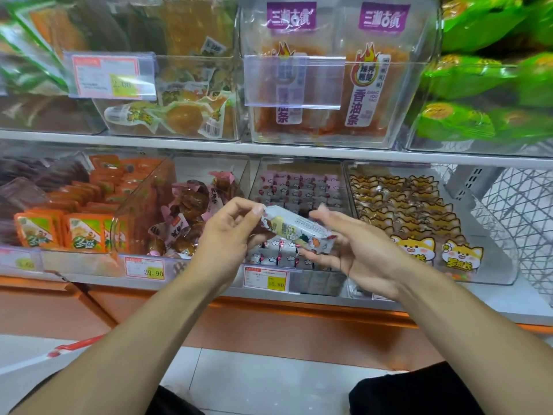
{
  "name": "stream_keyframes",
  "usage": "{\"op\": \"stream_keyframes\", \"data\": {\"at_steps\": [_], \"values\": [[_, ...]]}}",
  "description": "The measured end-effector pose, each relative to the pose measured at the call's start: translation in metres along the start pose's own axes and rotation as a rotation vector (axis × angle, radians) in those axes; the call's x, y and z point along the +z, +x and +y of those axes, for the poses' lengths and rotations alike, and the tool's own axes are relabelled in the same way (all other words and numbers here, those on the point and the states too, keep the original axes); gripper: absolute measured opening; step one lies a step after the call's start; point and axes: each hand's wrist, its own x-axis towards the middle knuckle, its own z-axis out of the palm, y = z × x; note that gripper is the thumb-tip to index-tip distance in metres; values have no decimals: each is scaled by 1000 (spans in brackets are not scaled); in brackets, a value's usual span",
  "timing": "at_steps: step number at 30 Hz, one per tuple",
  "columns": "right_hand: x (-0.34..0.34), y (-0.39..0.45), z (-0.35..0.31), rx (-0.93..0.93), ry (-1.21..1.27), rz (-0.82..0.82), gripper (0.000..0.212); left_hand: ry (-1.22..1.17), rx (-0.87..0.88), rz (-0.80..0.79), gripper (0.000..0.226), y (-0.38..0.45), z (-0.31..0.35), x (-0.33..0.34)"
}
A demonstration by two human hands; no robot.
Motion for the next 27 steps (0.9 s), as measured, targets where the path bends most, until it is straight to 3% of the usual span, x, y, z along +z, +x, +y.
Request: {"op": "stream_keyframes", "data": {"at_steps": [3,5,9,13,15,18,21,24,27], "values": [[1,4,2,-45,-74,30,45,-55,12,-1,8,-2,0,0],[2,5,1,-98,-121,52,50,-80,-2,6,9,-1,0,-2],[4,6,4,-385,-399,105,47,-207,-145,-18,14,0,0,-1],[-2,7,11,-758,-700,124,35,-293,-258,-102,47,-2,4,2],[-5,6,12,-839,-890,107,36,-274,-277,-133,59,-3,4,4],[-6,5,12,-764,-843,108,38,-200,-230,-113,55,-4,0,6],[-7,6,8,-560,-697,231,49,-223,-173,-155,44,-4,-2,5],[-10,6,0,-174,-399,86,55,-206,-122,-220,37,-3,-3,5],[-8,7,-1,-84,-240,14,43,-137,-76,-220,33,-5,-7,8]]}}
